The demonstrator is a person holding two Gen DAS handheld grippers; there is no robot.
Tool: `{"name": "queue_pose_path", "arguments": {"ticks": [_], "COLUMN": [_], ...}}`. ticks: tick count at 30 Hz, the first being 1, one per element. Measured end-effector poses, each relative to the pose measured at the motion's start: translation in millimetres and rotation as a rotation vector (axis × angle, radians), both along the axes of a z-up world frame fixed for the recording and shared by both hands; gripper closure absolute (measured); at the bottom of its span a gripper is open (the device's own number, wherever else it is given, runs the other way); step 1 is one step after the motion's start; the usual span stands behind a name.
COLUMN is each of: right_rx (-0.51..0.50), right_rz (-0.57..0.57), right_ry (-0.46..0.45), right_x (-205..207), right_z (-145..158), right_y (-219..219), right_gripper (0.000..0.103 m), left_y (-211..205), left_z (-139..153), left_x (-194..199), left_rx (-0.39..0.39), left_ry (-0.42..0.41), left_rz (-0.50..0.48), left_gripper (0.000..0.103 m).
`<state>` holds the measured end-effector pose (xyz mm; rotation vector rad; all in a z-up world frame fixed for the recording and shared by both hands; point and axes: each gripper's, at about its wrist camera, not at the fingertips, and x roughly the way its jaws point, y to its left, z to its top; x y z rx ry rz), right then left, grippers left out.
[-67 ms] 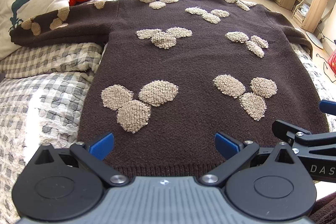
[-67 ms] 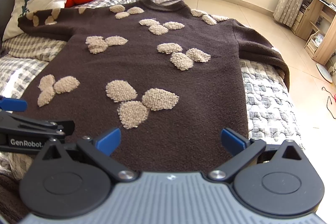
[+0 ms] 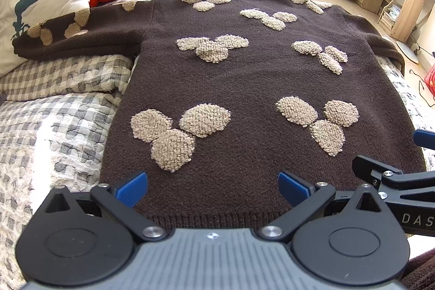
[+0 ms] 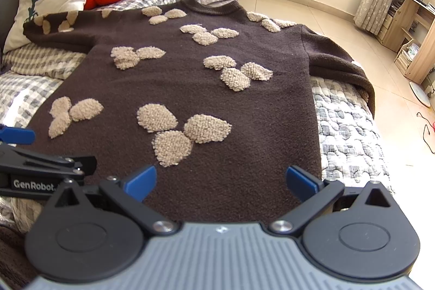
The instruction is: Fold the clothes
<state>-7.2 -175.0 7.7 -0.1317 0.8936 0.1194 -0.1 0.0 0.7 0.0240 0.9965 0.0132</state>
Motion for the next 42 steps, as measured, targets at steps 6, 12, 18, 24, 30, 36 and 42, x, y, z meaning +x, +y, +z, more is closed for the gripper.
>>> {"name": "queue_pose_path", "arguments": {"ticks": [6, 12, 18, 24, 30, 36, 42], "right_rx": [0.0, 0.0, -0.002, 0.006, 0.055, 0.098, 0.088], "right_rz": [0.001, 0.003, 0.013, 0.016, 0.012, -0.005, -0.056], "right_ry": [0.0, 0.003, -0.002, -0.003, 0.011, 0.029, 0.024], "right_x": [-1.3, 0.2, 0.4, 9.9, 29.7, 60.7, 96.4], "right_z": [-0.6, -0.3, -1.8, -5.7, -14.1, -16.7, -21.3], "right_y": [1.1, 0.7, -0.4, -4.9, -13.5, -26.1, -42.2], "right_gripper": [0.001, 0.001, 0.001, 0.001, 0.0, 0.0, 0.0], "left_y": [0.2, -0.2, -2.0, -3.9, -1.9, -7.8, -12.1], "left_z": [0.3, -2.2, -4.1, -6.4, -10.2, -3.0, -0.9], "left_x": [1.2, -1.3, -0.8, 4.2, 21.8, 49.5, 88.0], "left_rx": [0.0, 0.001, 0.004, 0.029, 0.026, 0.008, -0.022], "left_ry": [0.0, -0.001, -0.001, 0.001, 0.02, 0.015, 0.034], "left_rz": [-0.002, -0.004, -0.008, -0.009, 0.025, 0.026, 0.052], "left_gripper": [0.001, 0.001, 0.001, 0.001, 0.001, 0.001, 0.001]}}
